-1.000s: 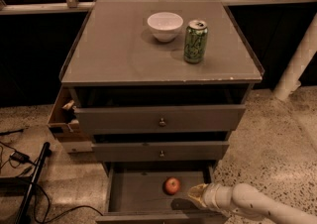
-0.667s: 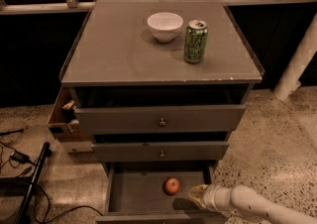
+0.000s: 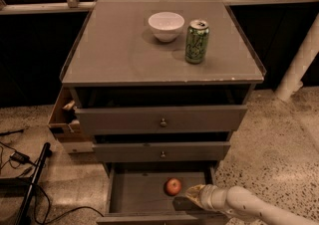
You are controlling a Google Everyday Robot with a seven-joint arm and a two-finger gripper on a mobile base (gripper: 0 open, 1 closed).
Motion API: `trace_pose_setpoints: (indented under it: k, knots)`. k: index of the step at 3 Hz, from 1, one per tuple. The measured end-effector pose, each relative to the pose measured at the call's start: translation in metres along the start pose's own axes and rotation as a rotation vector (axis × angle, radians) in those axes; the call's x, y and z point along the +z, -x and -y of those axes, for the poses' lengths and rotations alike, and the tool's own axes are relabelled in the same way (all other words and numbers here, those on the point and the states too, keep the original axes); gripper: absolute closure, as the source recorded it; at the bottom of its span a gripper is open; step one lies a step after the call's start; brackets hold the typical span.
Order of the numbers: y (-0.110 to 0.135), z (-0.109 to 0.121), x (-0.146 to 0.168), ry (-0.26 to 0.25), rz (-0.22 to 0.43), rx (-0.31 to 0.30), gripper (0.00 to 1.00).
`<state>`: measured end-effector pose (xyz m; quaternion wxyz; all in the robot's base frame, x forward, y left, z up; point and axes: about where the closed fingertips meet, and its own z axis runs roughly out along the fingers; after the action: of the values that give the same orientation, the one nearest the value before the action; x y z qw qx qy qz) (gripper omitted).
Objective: Pick apple from bottom drawer and place on counter
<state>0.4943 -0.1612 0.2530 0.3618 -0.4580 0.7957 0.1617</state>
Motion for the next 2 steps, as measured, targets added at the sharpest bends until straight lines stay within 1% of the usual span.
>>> trace_pose_setpoints:
  k: [1,2]
  knots:
    - [-0.005,0.004,0.025,0.008,0.019,-0.01,0.17]
    - [-0.011,0.007,0.041,0.017,0.027,-0.009,0.15]
